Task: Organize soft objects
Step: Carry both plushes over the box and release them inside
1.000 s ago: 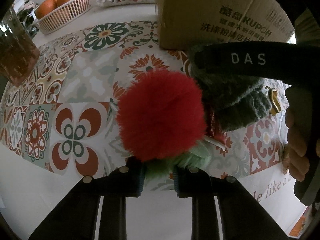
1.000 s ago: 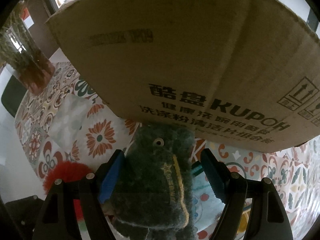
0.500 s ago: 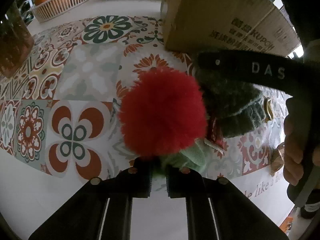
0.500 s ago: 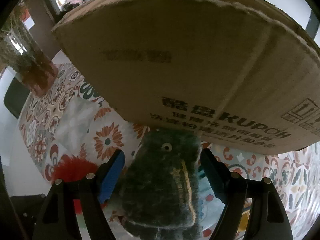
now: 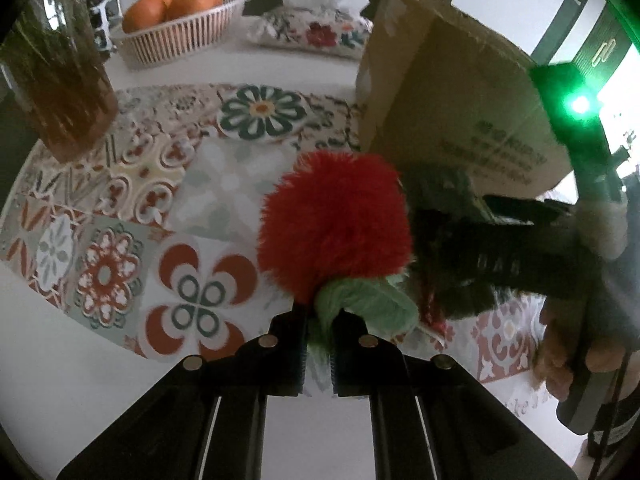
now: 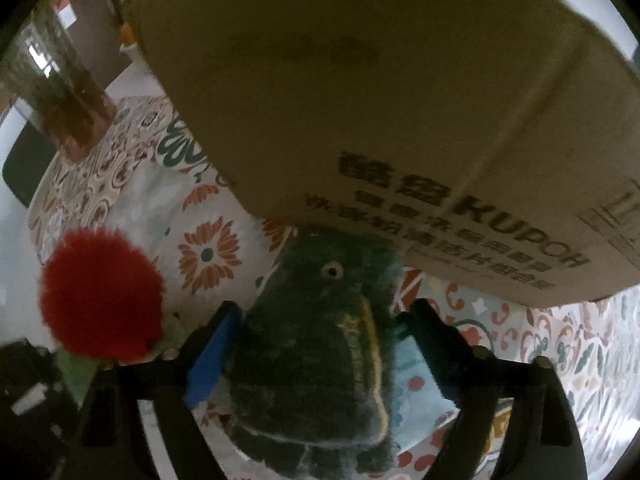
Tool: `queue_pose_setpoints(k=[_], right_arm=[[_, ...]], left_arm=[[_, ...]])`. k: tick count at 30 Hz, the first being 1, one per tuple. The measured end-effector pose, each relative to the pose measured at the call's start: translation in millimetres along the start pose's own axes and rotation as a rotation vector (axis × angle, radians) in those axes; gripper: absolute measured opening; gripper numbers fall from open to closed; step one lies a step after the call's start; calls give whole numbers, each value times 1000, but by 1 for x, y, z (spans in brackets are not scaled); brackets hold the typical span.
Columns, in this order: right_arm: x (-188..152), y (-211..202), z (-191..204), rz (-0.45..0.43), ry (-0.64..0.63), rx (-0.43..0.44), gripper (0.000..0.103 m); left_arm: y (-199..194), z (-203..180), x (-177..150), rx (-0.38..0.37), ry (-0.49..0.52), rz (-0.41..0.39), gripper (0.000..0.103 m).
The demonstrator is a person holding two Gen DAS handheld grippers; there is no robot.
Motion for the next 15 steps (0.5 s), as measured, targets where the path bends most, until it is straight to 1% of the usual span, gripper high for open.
queue_pose_setpoints(k=[3, 7, 8, 9, 10, 11, 13, 14, 15], right_arm=[[-1, 4, 4, -13, -34, -38, 88], [-1, 9, 7, -37, -52, -84, 87], [-2, 9, 8, -44, -54, -92, 84], [-2, 8, 9, -56, -56, -110, 75], [-2, 7, 9, -72, -59, -140, 69], [-3, 6, 9, -83, -60, -156, 58], [-5, 2, 7, -101, -50, -157, 49], [-5, 0, 5, -109, -41, -154, 41], [-6, -4, 3, -118, -29, -150, 36]], left_arm=[[-5, 2, 3, 24, 3, -22, 9], [-3, 4, 5, 27, -5, -26, 7], [-1, 5, 6, 26, -7, -29, 6], [-1, 5, 6, 23, -6, -34, 6], [1, 5, 7, 22, 0, -38, 6], [2, 5, 8, 19, 6, -41, 6], [5, 6, 8, 9, 4, -37, 5], [8, 7, 8, -2, 0, -35, 5], [8, 7, 8, -9, -2, -35, 5]])
Point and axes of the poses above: each gripper's, at about its wrist camera, not at the fingertips, and y roughly the way its jaws point, z to its left, x to its top, the point moved 6 cm from there along y, roughly the way its jaws point, and after that the axes turned 7 degrees about y, right-handed, at the moved point
